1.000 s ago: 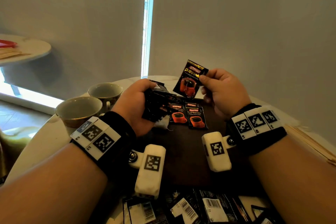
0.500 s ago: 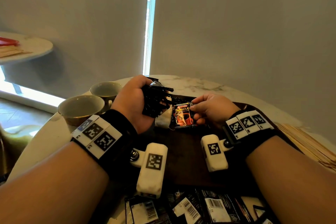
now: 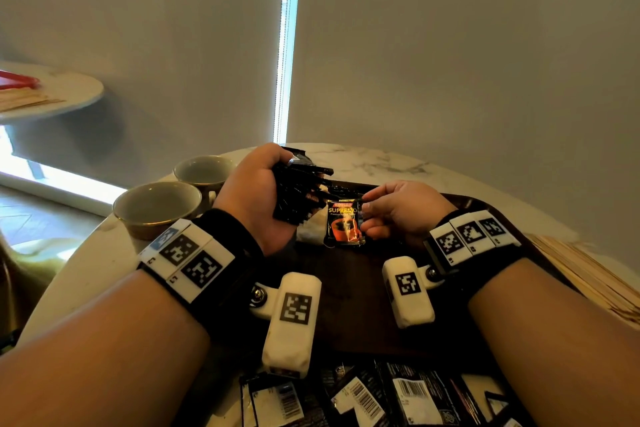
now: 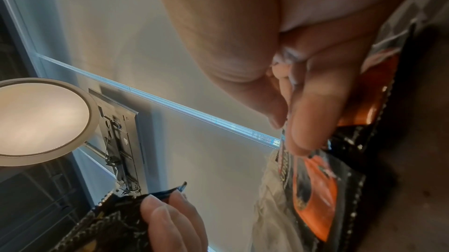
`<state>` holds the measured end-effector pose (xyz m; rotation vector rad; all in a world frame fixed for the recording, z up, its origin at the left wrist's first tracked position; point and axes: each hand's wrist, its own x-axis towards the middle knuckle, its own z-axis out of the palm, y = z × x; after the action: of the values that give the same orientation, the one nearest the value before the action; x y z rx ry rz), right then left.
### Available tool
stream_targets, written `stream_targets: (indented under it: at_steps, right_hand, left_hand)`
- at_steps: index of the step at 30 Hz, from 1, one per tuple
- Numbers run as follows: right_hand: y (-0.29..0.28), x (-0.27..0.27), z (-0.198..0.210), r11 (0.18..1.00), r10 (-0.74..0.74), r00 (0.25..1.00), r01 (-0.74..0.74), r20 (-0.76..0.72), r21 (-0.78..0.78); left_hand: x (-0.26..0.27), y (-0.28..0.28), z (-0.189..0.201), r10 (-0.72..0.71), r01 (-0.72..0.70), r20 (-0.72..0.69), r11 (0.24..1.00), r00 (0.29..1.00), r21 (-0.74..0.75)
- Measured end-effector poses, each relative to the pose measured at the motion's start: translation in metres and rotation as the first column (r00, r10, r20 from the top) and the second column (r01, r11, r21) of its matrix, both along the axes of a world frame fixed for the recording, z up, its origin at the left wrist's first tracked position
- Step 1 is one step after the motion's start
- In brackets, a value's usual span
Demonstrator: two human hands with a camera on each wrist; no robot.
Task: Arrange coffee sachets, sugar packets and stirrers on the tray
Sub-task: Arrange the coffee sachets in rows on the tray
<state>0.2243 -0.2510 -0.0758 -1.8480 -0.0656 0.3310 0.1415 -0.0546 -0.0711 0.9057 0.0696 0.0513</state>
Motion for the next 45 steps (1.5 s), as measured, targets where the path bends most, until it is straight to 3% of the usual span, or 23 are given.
stream_targets:
  at_steps: [8, 15, 19, 24, 27, 39, 45]
  right_hand:
    - [-0.001, 0.001, 0.004, 0.998, -0.039, 0.999, 0.037, 0.038, 0.048]
    - [-0.008, 0.0, 0.028, 0.995, -0.031, 0.987, 0.016, 0.161, 0.094]
    - [-0.015, -0.01, 0.049, 0.992, 0.077, 0.952, -0.101, 0.296, 0.07]
    - [-0.014, -0.033, 0.062, 0.924, 0.382, 0.862, -0.347, 0.332, -0.164]
    - [-0.008, -0.041, 0.064, 0.891, 0.449, 0.817, -0.378, 0.362, -0.251]
    - [-0.002, -0.041, 0.058, 0.884, 0.462, 0.792, -0.378, 0.399, -0.274]
    - [-0.001, -0.035, 0.051, 0.934, 0.358, 0.776, -0.29, 0.519, -0.209]
  left_hand:
    - [-0.001, -0.001, 0.001, -0.011, 0.011, -0.019, 1.0, 1.0, 0.024]
    - [-0.004, -0.003, 0.003, -0.057, 0.06, -0.061, 0.997, 0.997, 0.05]
    - [-0.006, -0.005, 0.004, -0.103, 0.108, -0.063, 0.992, 0.993, 0.071]
    - [-0.008, -0.006, 0.004, -0.105, 0.112, -0.067, 0.987, 0.992, 0.116]
    - [-0.009, -0.006, 0.003, -0.124, 0.13, -0.057, 0.985, 0.991, 0.11]
    - [-0.011, -0.009, 0.004, -0.165, 0.17, -0.05, 0.977, 0.985, 0.126]
    - [-0.011, -0.009, 0.003, -0.179, 0.184, -0.049, 0.976, 0.983, 0.117]
